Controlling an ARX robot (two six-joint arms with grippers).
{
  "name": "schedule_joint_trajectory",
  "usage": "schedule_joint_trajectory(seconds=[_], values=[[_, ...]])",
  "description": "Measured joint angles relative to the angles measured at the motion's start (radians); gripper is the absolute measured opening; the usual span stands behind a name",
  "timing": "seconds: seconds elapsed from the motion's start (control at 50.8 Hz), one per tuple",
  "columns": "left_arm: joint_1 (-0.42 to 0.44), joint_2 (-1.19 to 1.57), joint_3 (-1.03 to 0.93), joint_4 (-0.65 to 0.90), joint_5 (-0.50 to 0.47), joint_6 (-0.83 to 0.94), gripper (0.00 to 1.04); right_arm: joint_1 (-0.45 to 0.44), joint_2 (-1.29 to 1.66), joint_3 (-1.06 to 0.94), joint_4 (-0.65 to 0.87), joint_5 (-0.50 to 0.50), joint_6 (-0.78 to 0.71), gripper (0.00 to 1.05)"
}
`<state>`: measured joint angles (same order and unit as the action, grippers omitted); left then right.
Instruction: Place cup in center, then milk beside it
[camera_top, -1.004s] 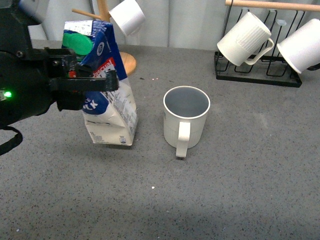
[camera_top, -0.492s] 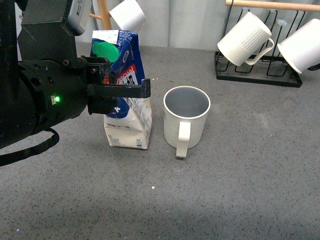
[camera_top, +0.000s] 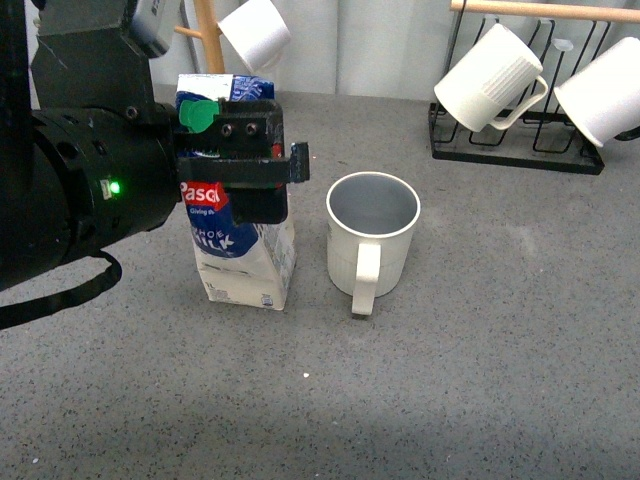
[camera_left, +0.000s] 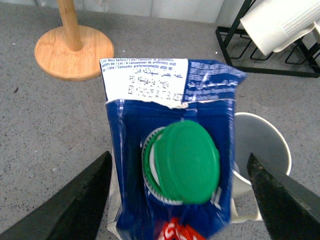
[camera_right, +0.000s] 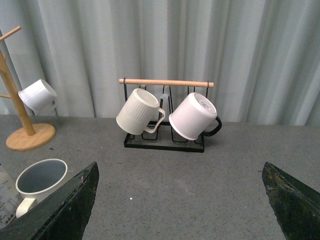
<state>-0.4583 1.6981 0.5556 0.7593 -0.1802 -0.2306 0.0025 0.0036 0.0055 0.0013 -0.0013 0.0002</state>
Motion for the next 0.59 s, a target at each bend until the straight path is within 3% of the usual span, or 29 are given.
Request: schedule_joint_trajectory(seconds=[0.098,0.394,0.512,0.591], values=[[0.003,-0.058,0.000,-0.013,0.003,-0.011,1.00,0.000,0.000,0.000,0.000,0.000,0.000,0.95],[0.064,-0.204,-0.019,-0.013,0.029,-0.018,0.98,0.000,0.000,0.000,0.000,0.000,0.000,0.95],[0.091,-0.251,-0.038,-0.014,-0.025,0.003,0.98,0.000,0.000,0.000,0.000,0.000,0.000,0.95],[0.118,-0.261,-0.123,0.189,-0.132,0.118,0.83,0.000,0.000,0.000,0.000,0.000,0.000,0.95]])
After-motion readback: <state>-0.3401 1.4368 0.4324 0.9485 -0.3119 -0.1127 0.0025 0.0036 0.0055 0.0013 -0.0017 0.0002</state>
